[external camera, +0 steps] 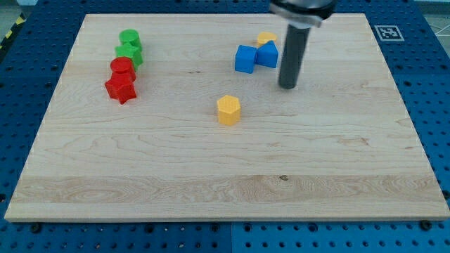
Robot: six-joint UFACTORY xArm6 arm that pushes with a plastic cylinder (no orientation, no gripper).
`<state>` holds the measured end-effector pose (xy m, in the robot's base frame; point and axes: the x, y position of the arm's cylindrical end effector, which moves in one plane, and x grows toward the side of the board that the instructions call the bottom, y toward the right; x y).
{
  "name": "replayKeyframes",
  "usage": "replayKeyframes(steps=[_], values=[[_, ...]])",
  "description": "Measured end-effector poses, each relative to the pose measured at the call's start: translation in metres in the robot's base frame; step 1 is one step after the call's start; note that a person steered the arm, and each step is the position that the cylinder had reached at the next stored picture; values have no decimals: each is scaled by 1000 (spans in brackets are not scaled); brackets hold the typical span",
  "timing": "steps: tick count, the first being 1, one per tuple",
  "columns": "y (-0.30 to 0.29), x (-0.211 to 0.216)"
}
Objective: Move the yellow heart towards left side of blue cube
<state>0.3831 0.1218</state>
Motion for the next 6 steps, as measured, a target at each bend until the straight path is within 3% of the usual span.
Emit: replayKeyframes(steps=[1, 2, 6], values=[[25, -37], [9, -87], [-110, -113]])
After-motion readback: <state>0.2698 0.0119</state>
